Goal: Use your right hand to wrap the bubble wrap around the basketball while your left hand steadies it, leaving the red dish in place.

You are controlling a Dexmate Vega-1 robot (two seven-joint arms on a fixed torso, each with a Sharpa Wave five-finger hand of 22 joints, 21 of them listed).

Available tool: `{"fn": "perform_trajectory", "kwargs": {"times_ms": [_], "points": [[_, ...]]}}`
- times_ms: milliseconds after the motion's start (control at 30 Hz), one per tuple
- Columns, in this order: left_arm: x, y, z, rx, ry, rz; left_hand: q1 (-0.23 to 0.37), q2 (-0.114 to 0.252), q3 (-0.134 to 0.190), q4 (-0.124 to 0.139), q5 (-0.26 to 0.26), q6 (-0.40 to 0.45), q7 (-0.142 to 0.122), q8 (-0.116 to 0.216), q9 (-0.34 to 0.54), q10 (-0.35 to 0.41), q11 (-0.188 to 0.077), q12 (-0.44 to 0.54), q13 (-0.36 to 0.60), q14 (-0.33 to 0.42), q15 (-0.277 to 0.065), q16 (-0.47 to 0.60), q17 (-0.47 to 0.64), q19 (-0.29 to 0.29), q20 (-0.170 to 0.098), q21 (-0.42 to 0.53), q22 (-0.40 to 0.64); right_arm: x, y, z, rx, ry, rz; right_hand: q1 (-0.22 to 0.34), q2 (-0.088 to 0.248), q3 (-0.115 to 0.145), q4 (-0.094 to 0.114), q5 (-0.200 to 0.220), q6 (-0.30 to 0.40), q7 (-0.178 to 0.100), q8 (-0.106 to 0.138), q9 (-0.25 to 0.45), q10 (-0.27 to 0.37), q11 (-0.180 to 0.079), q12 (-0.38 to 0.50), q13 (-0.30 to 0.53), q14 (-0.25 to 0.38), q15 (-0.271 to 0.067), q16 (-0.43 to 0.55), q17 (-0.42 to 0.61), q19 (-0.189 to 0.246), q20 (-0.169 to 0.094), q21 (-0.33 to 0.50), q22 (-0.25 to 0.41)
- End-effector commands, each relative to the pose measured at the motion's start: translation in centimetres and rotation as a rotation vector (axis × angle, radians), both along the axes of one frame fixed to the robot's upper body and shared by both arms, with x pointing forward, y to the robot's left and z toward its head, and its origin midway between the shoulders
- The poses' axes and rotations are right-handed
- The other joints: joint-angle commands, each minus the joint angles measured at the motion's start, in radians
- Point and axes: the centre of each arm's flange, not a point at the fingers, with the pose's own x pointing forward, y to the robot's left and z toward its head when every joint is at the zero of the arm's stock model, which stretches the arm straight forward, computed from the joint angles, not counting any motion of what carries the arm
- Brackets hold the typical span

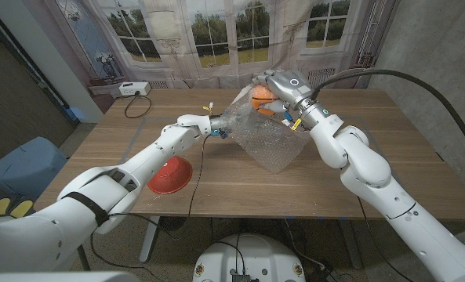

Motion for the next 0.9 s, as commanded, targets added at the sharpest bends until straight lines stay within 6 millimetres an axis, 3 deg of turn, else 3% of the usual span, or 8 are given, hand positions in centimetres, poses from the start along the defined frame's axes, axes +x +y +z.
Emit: {"fn": "perform_trajectory", "kwargs": {"times_ms": [33, 67, 133, 233, 400, 700, 833, 900], "points": [[0.0, -0.1, 0.2, 0.041, 0.004, 0.022, 0.022, -0.015, 0.011, -0.062, -0.008, -0.109, 0.004, -0.003, 0.002, -0.116, -0.001, -0.06, 0.005, -0.073, 0.035, -0.003, 0.002, -0.014, 0.016, -0.026, 0.003, 3.1, -2.4, -0.8, 0.048, 0.078, -0.14, 0.226, 0.224, 0.155, -0.15, 0.005, 0.013, 0.003, 0.006, 0.001, 0.082, -0.079, 0.009, 0.073, 0.363, -0.53, -0.006, 0.007, 0.028, -0.351, 0.013, 0.003], [0.0, 0.0, 0.2, 0.043, 0.016, 0.029, 0.028, -0.014, 0.014, -0.077, -0.009, -0.164, -0.014, -0.008, 0.001, -0.171, 0.002, -0.074, 0.006, -0.105, 0.044, -0.005, 0.002, -0.022, 0.018, -0.035, 0.004, 3.2, -2.6, -0.8, 0.057, 0.077, -0.147, 0.227, 0.224, 0.155, -0.15, 0.005, 0.013, 0.001, 0.006, 0.001, 0.084, -0.079, 0.01, 0.073, 0.364, -0.53, -0.008, 0.008, 0.026, -0.351, 0.016, 0.003], [-0.4, 0.3, -0.4, 0.032, 0.083, 0.071, 0.021, 0.001, 0.009, -0.092, -0.01, -0.332, -0.063, -0.008, 0.001, -0.377, -0.014, -0.082, 0.01, -0.241, 0.07, -0.007, 0.006, -0.08, 0.019, -0.076, 0.007, 3.4, -3.0, -0.8, 0.07, 0.078, -0.161, 0.227, 0.223, 0.155, -0.149, 0.004, 0.014, 0.002, 0.005, 0.001, 0.084, -0.079, 0.011, 0.073, 0.364, -0.53, -0.009, 0.008, 0.024, -0.351, 0.019, 0.003], [-1.0, 0.8, -1.7, -0.053, 0.202, 0.12, 0.015, 0.01, 0.001, -0.098, -0.009, -0.446, -0.114, -0.003, 0.0, -0.556, -0.022, -0.081, 0.01, -0.372, 0.074, -0.01, 0.006, -0.156, 0.02, -0.121, 0.009, 3.8, -3.4, -0.9, 0.082, 0.085, -0.176, 0.227, 0.223, 0.155, -0.149, 0.004, 0.016, 0.003, 0.006, 0.0, 0.083, -0.081, 0.011, 0.074, 0.365, -0.53, -0.012, 0.01, 0.022, -0.351, 0.025, 0.003], [-3.0, 2.0, -4.1, -0.292, 0.352, 0.358, 0.002, 0.033, 0.002, -0.073, -0.004, -0.539, -0.126, -0.001, 0.0, -0.672, -0.038, -0.079, 0.011, -0.459, 0.071, -0.007, 0.008, -0.225, 0.007, -0.156, 0.013, 4.9, -3.2, -1.3, 0.067, 0.117, -0.186, 0.228, 0.222, 0.155, -0.148, 0.004, 0.023, 0.005, 0.007, -0.001, 0.086, -0.081, 0.013, 0.074, 0.366, -0.53, -0.018, 0.012, 0.017, -0.35, 0.036, 0.002], [-4.9, 3.0, -5.4, -0.393, 0.372, 0.518, -0.005, 0.035, -0.013, -0.057, -0.01, -0.638, -0.125, -0.003, 0.0, -0.868, -0.036, -0.086, 0.012, -0.643, 0.066, -0.014, 0.009, -0.373, -0.046, -0.215, 0.022, 6.5, -2.2, -1.6, 0.037, 0.203, -0.192, 0.227, 0.22, 0.154, -0.146, 0.004, 0.024, 0.009, 0.005, -0.002, 0.083, -0.08, 0.013, 0.074, 0.369, -0.53, -0.028, 0.017, 0.005, -0.347, 0.054, -0.001], [-5.8, 3.0, -5.5, -0.387, 0.385, 0.568, -0.009, 0.043, -0.019, -0.047, -0.011, -0.641, -0.105, 0.006, 0.001, -0.91, -0.035, -0.079, 0.013, -0.69, 0.076, -0.01, 0.009, -0.404, -0.031, -0.225, 0.027, 7.1, -1.8, -1.7, 0.05, 0.247, -0.172, 0.226, 0.217, 0.153, -0.146, 0.004, 0.024, 0.007, 0.004, -0.002, 0.076, -0.078, 0.011, 0.075, 0.367, -0.53, -0.034, 0.019, 0.0, -0.346, 0.063, -0.003], [-6.3, 3.2, -5.1, -0.339, 0.352, 0.634, 0.004, 0.06, -0.007, -0.045, -0.005, -0.666, -0.095, 0.003, 0.002, -0.956, -0.026, -0.078, 0.013, -0.733, 0.093, -0.009, 0.008, -0.453, -0.028, -0.241, 0.032, 7.2, -1.9, -1.5, 0.075, 0.26, -0.158, 0.226, 0.217, 0.153, -0.145, 0.004, 0.022, 0.008, 0.003, -0.003, 0.076, -0.076, 0.011, 0.074, 0.367, -0.53, -0.036, 0.02, -0.002, -0.346, 0.066, -0.003]]}}
